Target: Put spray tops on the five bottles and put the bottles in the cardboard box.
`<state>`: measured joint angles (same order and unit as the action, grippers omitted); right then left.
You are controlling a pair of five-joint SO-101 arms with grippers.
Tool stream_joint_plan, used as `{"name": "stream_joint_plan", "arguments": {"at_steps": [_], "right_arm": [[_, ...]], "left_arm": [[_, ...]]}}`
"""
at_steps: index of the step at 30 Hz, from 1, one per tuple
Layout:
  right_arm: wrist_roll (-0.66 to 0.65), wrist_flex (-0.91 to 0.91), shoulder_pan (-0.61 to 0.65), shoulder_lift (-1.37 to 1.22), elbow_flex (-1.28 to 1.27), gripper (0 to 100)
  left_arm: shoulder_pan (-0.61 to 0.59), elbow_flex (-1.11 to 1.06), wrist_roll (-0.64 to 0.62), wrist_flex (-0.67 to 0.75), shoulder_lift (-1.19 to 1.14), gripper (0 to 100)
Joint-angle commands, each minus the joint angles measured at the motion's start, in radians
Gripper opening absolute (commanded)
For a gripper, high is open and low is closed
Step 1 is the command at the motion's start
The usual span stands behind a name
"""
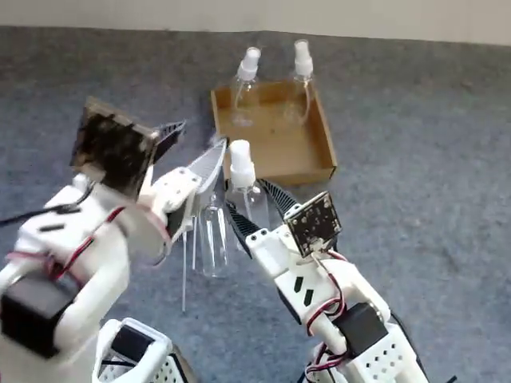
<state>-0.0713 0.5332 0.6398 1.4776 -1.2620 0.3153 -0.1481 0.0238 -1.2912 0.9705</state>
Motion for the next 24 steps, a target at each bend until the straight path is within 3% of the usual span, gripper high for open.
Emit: {"name": "stream_joint_plan", "arguments": {"at_steps": [1,8,12,17,24], "right_arm": [[0.009,-0.030,-0.067,0.001,0.131,0.3],[0.009,-0.025,-0.082,-0.308,0.429,0.3],[0.077,-0.001,-0.045,-0.559,0.644,0.3],[0.114,0.102,0.047,-0.819,0.877,0.3],[0.121,0.223,0.108,-0.880,1.027,0.3]], "left_arm": [[-0.085,0.010,0.005,-0.072,0.045,17],[-0.134,-0.268,0.005,-0.098,0.194,17],[-0.134,-0.452,0.005,0.029,0.328,22],[-0.137,-0.618,0.035,0.081,0.450,27],[-0.142,-0.878,0.055,0.299,0.484,27]]}}
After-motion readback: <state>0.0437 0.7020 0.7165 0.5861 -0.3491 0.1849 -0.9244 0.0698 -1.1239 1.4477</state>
